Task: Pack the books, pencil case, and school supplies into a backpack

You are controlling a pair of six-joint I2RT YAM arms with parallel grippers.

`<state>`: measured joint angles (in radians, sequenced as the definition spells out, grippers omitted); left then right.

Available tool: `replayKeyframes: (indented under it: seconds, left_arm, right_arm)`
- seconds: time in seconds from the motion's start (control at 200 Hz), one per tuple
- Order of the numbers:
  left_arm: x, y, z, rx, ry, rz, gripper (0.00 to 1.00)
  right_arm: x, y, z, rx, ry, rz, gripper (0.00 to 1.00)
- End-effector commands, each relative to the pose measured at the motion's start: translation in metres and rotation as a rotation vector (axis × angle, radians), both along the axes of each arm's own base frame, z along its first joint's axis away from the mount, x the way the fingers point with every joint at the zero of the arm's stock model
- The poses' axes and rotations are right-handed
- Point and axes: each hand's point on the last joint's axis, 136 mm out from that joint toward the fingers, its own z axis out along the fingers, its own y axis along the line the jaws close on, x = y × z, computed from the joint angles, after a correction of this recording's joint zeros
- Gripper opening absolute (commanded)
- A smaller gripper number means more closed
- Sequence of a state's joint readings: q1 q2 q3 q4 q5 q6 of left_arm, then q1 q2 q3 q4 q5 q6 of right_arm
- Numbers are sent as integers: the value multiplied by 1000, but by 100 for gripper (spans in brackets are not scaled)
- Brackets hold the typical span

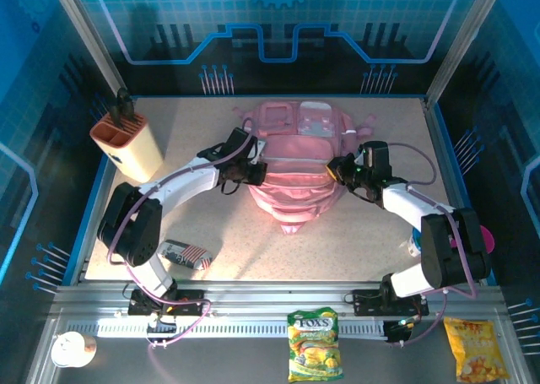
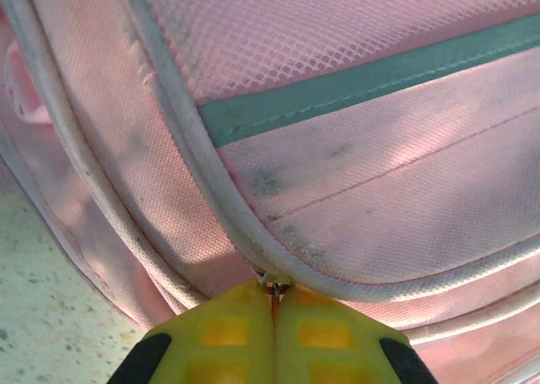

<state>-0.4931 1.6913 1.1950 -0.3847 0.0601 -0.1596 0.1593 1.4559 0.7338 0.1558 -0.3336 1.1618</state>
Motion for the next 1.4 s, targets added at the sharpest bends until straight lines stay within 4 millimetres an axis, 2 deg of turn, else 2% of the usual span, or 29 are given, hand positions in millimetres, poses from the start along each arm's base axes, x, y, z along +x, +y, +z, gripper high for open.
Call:
replayKeyframes:
  seconds: [0.0, 0.175, 0.37, 0.6, 0.78, 0.925, 0.986, 1.116, 1.206, 1.321, 1.396]
  left_arm:
    - [8, 30, -2, 107, -43, -52, 0]
    - [22, 29, -2, 32, 11, -151, 0]
    - [36, 34, 5, -20, 2, -202, 5]
    - [59, 40, 3, 40, -63, -210, 7]
    - [80, 44, 4, -3, -11, -96, 15]
    - [96, 44, 4, -47, -6, 6, 17]
    - [99, 43, 7, -70, -12, 37, 22]
    - [93, 48, 17, -98, -17, 101, 32]
    - [82, 59, 28, -98, -11, 188, 39]
    - [53, 80, 37, -100, 30, 336, 47]
    - [26, 95, 36, -98, 75, 431, 54]
  right_arm:
    - [11, -34, 6, -74, -22, -95, 14]
    - [9, -31, 4, -78, -15, -66, 13]
    - [8, -33, 1, -98, -10, -50, 13]
    - [9, -33, 1, -108, -13, -35, 13]
    - [7, -34, -1, -125, -1, -22, 14]
    - [7, -32, -2, -121, -2, -13, 14]
    - [7, -31, -1, -116, -5, -8, 15]
    - [7, -29, 5, -112, -26, 11, 19]
    - [7, -24, 16, -107, -62, 49, 28]
    - [3, -19, 33, -143, -100, 101, 44]
    - [-1, -21, 42, -209, -118, 121, 57]
